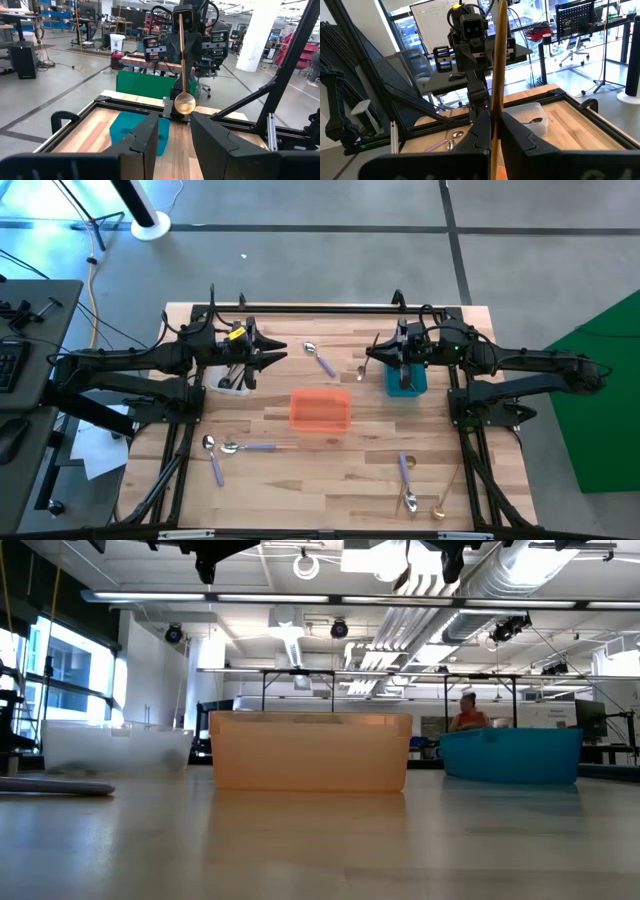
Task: Sort silverware by color (type)
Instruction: Put the left gold spoon into the blue bin
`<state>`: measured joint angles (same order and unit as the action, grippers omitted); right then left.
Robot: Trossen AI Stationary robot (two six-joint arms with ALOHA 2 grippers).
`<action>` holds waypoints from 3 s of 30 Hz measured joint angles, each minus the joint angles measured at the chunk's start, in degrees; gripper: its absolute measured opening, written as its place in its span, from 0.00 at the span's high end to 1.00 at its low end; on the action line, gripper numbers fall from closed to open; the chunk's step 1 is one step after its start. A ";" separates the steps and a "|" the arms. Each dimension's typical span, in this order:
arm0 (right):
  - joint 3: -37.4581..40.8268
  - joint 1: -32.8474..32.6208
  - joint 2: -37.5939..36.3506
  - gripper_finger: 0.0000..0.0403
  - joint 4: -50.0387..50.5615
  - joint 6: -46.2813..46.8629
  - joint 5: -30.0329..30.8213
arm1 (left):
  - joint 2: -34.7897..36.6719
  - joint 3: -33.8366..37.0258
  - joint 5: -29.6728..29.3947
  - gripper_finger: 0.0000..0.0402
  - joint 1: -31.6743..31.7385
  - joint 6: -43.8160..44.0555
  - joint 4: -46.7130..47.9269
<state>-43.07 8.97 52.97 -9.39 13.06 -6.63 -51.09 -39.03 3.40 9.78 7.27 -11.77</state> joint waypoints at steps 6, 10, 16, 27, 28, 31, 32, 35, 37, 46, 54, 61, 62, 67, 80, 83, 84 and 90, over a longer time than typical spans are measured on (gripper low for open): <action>-0.02 0.00 0.01 0.99 0.00 0.00 -0.02 | 0.00 0.00 0.00 0.74 0.00 0.00 -0.02; -0.02 0.00 0.02 0.99 0.00 0.57 -0.04 | 0.00 0.00 0.00 0.74 0.00 0.00 -0.02; -0.02 0.00 0.02 0.99 0.00 1.49 -0.50 | 0.00 0.00 0.01 0.74 0.00 0.00 -0.02; -0.02 0.00 0.02 0.99 0.00 2.05 -0.98 | 0.00 0.00 0.02 0.74 -0.01 0.14 -0.04; -0.02 0.00 0.02 0.99 0.00 2.01 -1.00 | 0.00 0.00 0.02 0.74 0.00 0.15 -0.04; -0.02 0.00 0.02 0.99 -0.05 1.18 -1.49 | 0.00 0.00 0.04 0.74 0.00 0.15 -0.06; -0.02 0.00 0.02 0.99 -0.12 0.88 -1.83 | 0.00 0.00 0.02 0.74 0.00 0.18 -0.11; -0.02 0.00 0.02 0.99 -0.42 -0.31 -2.97 | 0.00 0.00 0.02 0.74 0.00 0.82 -0.13; -0.02 -0.02 0.02 0.99 -0.39 -0.54 -3.11 | 0.00 0.00 0.03 0.74 -0.01 1.09 -0.13; -0.02 -0.02 0.02 0.99 -0.37 0.06 -3.30 | -0.02 0.00 0.03 0.74 0.00 1.08 -1.25; -0.04 0.49 -0.08 0.99 1.78 1.84 -3.12 | -0.02 0.00 0.03 0.74 -0.02 0.09 -1.66; -0.11 5.88 -0.09 0.99 21.79 10.48 4.07 | -0.02 0.00 0.02 0.74 -0.02 0.07 -1.64; -0.11 6.85 -0.09 0.99 24.66 12.04 4.57 | -0.02 0.00 0.02 0.74 -0.02 0.07 -1.64; -0.11 12.97 0.13 0.99 37.47 21.04 4.63 | -0.02 0.00 -0.07 0.74 -0.02 0.03 -1.61; -0.09 22.40 4.62 0.99 50.19 21.54 -0.45 | -0.02 0.00 -1.22 0.74 -0.02 -0.02 -1.51; -0.09 23.28 6.49 0.99 50.52 20.22 -0.40 | -0.02 0.00 -1.32 0.74 -0.02 -0.02 -1.51; -0.09 23.69 7.25 0.99 50.50 19.73 -0.10 | -0.02 0.00 -1.33 0.74 -0.02 -0.02 -1.51; -0.09 26.39 12.95 0.99 50.78 17.96 -0.53 | -0.02 0.00 -1.33 0.74 -0.02 -0.02 -1.49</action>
<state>-43.16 35.36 65.93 41.39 31.02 -7.16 -51.11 -39.03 2.07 9.76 7.25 -13.26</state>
